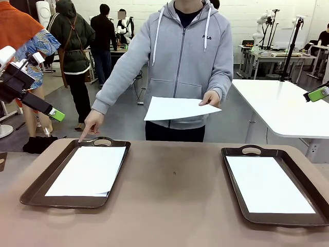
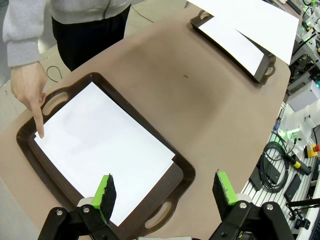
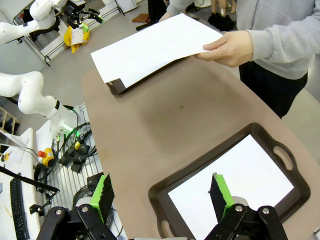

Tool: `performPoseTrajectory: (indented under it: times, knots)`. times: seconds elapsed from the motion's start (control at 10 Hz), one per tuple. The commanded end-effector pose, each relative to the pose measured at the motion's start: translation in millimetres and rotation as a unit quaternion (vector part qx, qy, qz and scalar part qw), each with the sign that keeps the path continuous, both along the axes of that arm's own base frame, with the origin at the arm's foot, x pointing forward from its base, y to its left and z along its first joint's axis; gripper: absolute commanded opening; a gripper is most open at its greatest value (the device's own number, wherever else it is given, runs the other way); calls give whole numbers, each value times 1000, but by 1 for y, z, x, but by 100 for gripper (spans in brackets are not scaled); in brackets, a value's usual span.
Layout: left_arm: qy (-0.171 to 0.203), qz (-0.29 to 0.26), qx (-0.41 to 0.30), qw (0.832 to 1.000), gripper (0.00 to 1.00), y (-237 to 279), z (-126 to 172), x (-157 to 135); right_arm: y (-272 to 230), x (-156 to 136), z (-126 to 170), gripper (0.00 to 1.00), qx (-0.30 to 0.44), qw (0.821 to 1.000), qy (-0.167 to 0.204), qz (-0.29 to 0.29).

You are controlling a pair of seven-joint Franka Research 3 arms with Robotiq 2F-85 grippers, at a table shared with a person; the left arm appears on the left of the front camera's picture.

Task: Sort the A4 documents.
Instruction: Receive the A4 Paper.

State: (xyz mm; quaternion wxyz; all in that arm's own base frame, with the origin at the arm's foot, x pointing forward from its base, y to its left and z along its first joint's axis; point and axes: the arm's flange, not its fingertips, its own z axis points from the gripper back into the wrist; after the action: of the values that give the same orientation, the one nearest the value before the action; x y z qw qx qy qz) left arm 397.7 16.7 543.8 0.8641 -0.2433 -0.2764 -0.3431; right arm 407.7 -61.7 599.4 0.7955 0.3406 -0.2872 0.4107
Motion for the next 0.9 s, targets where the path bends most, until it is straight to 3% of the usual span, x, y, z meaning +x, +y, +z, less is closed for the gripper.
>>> performPoseTrajectory:
  times: [0.0,0.4,0.6,0.7,0.8]
  knots:
    - [0,0,0,1000,100,0,0,0,0,-1,1,100,3,1000,-1,3]
    - [44,15,-59,997,100,-3,-8,22,0,-1,1,100,3,1000,-1,3]
    - [55,28,-168,984,100,1,-11,51,0,-1,1,100,3,1000,-1,3]
    - [88,20,-264,960,100,1,-12,73,0,-1,1,100,3,1000,-1,3]
    - [154,21,-316,936,100,-5,-19,96,0,-1,1,100,3,1000,-1,3]
